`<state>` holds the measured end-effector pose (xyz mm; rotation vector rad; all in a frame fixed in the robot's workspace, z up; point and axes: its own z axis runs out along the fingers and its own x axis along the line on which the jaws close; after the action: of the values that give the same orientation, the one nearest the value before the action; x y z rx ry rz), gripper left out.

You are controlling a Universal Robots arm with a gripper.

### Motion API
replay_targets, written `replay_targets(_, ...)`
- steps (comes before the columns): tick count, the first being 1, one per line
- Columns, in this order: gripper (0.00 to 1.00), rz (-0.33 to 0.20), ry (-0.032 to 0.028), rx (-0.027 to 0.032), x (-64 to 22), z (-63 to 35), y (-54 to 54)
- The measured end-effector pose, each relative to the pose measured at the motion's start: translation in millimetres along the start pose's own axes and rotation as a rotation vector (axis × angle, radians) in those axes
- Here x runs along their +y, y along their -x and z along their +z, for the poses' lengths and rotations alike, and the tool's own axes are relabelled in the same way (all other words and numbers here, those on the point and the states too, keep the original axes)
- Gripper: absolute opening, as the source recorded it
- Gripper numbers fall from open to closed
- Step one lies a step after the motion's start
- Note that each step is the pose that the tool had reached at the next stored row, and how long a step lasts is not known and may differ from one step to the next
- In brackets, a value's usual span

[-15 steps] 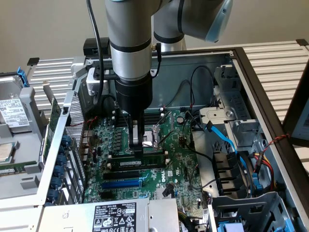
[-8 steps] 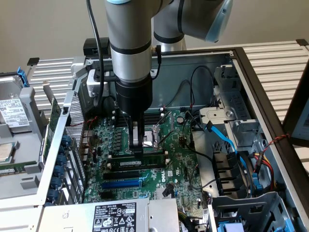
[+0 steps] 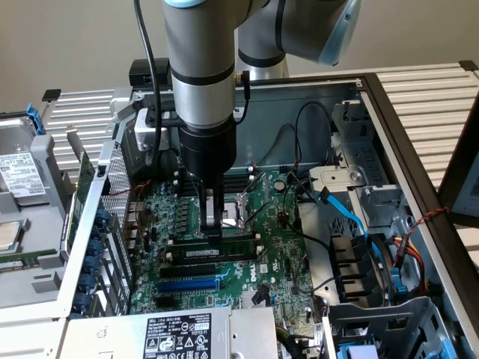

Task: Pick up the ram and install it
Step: 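Press down the ram until it locks into place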

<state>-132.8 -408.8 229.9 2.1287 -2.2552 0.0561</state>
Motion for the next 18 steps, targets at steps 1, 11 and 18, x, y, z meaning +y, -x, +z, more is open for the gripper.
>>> replay_targets(1,0.11,0.0,0.0,0.0,0.0,0.0,0.0)
replay_targets(11,0.11,0.0,0.0,0.0,0.0,0.1,-1.3)
replay_targets(18,0.11,0.0,0.0002,0.0003,0.0,0.9,-1.4)
